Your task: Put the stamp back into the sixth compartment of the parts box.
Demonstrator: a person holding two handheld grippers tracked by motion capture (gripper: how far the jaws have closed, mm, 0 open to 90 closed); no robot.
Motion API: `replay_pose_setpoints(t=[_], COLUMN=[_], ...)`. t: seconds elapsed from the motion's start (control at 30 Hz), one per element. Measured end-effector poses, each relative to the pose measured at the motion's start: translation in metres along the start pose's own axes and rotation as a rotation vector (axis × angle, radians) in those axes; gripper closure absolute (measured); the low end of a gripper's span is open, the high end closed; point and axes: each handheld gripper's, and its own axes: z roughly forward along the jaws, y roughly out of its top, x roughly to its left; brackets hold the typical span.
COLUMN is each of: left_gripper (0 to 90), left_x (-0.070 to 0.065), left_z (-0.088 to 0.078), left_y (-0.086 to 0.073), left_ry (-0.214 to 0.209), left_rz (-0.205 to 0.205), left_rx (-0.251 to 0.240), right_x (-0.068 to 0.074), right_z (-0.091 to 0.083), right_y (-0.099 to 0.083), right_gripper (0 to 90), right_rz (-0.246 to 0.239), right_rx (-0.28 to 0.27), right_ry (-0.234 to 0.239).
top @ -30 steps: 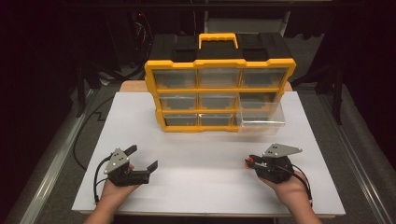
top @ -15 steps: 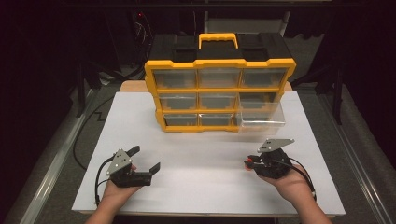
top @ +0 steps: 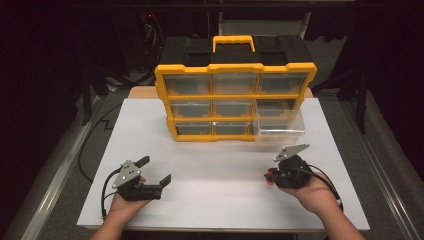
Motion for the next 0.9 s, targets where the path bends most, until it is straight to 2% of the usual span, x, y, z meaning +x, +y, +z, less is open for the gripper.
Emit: replay_pose_setpoints(t=[0.3, 0.9], left_gripper=[0.3, 0.3], left_x=[-0.001, -0.001], left_z=[0.0, 0.0], left_y=[0.0, 0.0], left_ry=[-0.004, -0.026], left_rz=[-0.003, 0.002], left_rx=[-0.005, 0.004], right_x=[-0.004, -0.006], right_z=[0.0, -0.01], right_y=[0.003, 0.014], right_gripper=[72.9, 72.9], right_rz=[-0.017, -0.084], right_rx=[0.074, 0.205], right_ry=[0.031, 0.08])
